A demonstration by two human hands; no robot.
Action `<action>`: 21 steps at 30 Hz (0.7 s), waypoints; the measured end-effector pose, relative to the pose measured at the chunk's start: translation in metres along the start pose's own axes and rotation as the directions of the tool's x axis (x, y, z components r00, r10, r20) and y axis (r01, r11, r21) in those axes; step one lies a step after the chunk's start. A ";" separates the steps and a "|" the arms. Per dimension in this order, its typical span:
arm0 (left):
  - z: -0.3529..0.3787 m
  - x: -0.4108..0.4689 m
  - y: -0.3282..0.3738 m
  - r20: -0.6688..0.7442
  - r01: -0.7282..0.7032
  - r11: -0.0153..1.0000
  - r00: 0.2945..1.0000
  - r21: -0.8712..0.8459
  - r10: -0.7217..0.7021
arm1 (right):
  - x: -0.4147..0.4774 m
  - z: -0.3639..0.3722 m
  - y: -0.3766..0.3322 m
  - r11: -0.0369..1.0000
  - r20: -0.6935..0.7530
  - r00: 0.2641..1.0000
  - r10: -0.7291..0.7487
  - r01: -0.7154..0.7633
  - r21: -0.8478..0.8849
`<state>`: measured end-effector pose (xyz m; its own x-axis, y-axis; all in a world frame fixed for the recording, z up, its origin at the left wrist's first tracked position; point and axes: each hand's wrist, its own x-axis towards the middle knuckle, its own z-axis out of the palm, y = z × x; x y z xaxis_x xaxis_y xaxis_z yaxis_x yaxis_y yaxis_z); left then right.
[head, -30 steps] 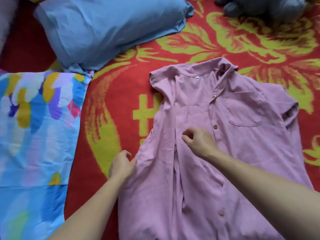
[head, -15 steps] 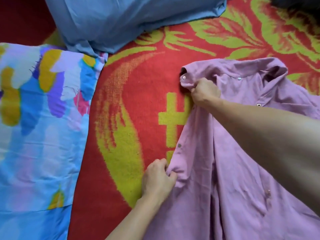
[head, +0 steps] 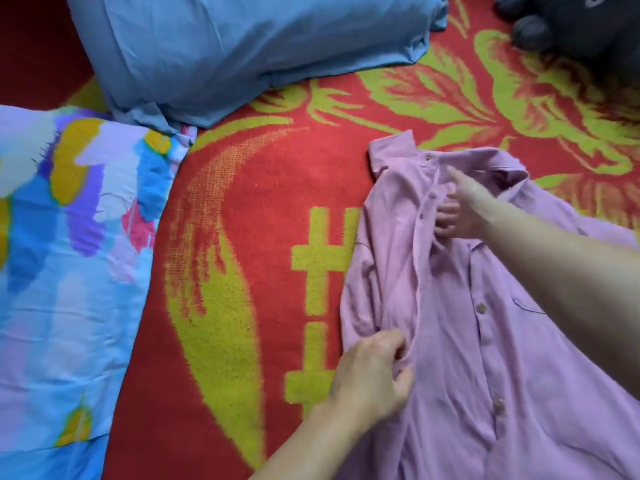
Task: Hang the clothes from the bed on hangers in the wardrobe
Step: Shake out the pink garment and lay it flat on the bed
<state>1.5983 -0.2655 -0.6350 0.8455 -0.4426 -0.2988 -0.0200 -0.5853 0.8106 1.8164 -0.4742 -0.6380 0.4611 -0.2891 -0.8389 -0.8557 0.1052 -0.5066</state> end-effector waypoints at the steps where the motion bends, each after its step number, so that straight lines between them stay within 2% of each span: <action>1: 0.011 -0.001 0.004 0.053 0.016 1.000 0.998 -0.010 -0.015 | -0.001 0.000 0.006 0.995 0.015 1.000 0.014 -0.012 -0.102; 4: 0.037 -0.013 0.005 0.194 0.068 0.997 0.978 0.047 -0.076 | 0.007 0.002 0.013 0.927 -0.054 0.993 -0.103 0.076 -0.366; 6: 0.048 -0.023 0.004 0.224 0.093 0.992 0.969 0.079 -0.109 | 0.013 -0.007 0.008 0.912 -0.083 0.971 -0.226 0.181 -0.368; 8: 0.055 -0.033 0.006 0.159 0.167 0.982 0.971 0.085 -0.178 | 0.017 -0.029 0.008 0.914 -0.149 0.944 -0.293 0.231 -0.333; 11: 0.065 -0.053 0.007 0.000 0.354 0.925 0.934 0.137 -0.358 | 0.009 -0.065 0.039 0.914 -0.230 0.939 -0.257 0.159 -0.374; 13: 0.071 -0.072 0.004 -0.052 0.443 0.877 0.896 0.184 -0.442 | -0.010 -0.073 0.076 0.927 -0.158 0.966 -0.206 0.140 -0.348; 15: 0.079 -0.092 0.000 -0.075 0.509 0.814 0.857 0.280 -0.510 | -0.038 -0.068 0.117 0.933 0.034 0.994 -0.100 0.106 -0.344; 18: 0.089 -0.119 0.006 -0.079 0.530 0.726 0.827 0.438 -0.556 | -0.084 -0.053 0.175 0.925 0.277 0.955 0.107 0.006 -0.379; 21: 0.098 -0.134 0.028 -0.066 0.519 0.775 0.843 0.360 -0.534 | -0.106 -0.054 0.198 0.949 0.270 0.960 0.069 0.021 -0.315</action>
<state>1.4324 -0.2896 -0.6213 0.7589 -0.0155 -0.6510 0.2315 -0.9280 0.2920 1.5858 -0.4740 -0.6390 0.4474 -0.0135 -0.8942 -0.8764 -0.2055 -0.4355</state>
